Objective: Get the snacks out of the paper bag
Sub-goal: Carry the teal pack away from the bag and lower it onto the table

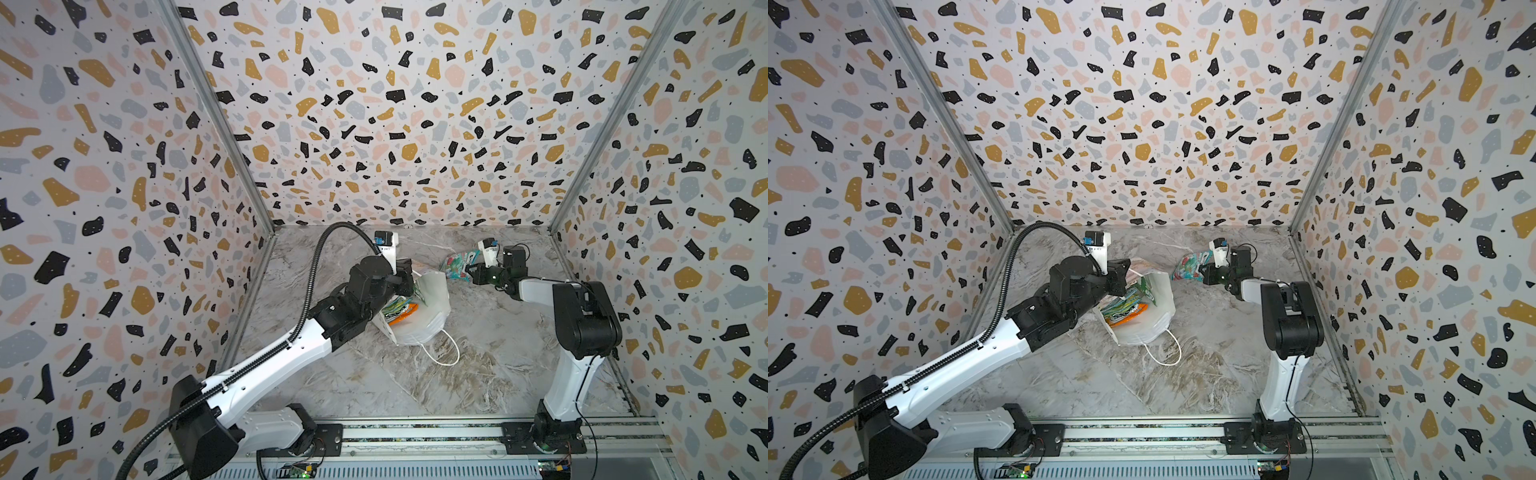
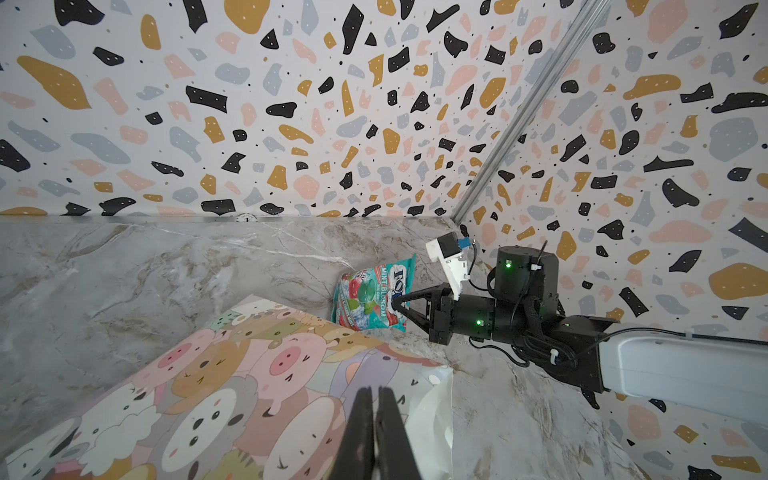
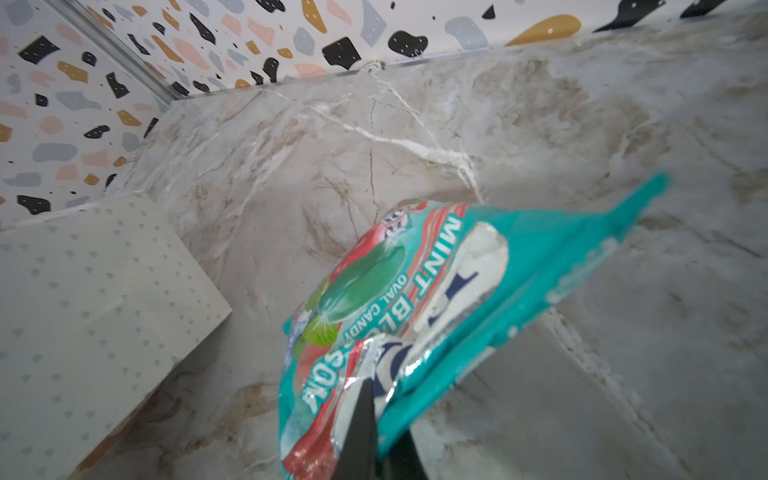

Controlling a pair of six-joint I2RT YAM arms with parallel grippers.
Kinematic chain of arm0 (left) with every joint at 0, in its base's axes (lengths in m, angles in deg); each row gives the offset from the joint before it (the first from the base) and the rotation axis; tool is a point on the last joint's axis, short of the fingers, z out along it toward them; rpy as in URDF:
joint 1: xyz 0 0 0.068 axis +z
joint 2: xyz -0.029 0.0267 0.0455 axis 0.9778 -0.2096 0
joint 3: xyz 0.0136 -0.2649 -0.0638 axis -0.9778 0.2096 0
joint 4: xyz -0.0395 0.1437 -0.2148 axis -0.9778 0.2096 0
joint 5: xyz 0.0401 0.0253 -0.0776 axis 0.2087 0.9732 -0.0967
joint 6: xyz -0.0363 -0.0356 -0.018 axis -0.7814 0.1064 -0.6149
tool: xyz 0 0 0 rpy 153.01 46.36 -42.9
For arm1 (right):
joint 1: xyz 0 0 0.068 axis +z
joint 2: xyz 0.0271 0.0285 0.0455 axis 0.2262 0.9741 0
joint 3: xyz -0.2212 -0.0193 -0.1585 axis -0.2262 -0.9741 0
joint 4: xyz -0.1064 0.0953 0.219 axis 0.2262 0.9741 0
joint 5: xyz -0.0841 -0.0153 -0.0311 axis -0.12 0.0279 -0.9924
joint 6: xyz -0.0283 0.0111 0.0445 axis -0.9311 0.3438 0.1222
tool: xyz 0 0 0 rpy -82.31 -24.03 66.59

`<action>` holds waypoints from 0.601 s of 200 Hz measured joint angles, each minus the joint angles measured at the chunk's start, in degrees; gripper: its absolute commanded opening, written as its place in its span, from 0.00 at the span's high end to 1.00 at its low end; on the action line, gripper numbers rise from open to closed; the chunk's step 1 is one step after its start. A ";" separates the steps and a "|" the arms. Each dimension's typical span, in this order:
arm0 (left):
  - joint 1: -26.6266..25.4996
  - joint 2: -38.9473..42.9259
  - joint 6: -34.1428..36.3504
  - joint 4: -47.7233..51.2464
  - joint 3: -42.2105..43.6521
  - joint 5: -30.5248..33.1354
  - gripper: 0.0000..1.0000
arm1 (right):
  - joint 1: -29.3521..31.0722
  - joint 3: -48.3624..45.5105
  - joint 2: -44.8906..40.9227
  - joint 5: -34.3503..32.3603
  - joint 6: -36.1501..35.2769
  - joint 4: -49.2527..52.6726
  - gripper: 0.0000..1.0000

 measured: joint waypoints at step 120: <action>0.00 0.00 0.11 0.81 0.00 0.07 1.00 | 1.40 4.61 4.28 -3.63 1.86 3.76 0.53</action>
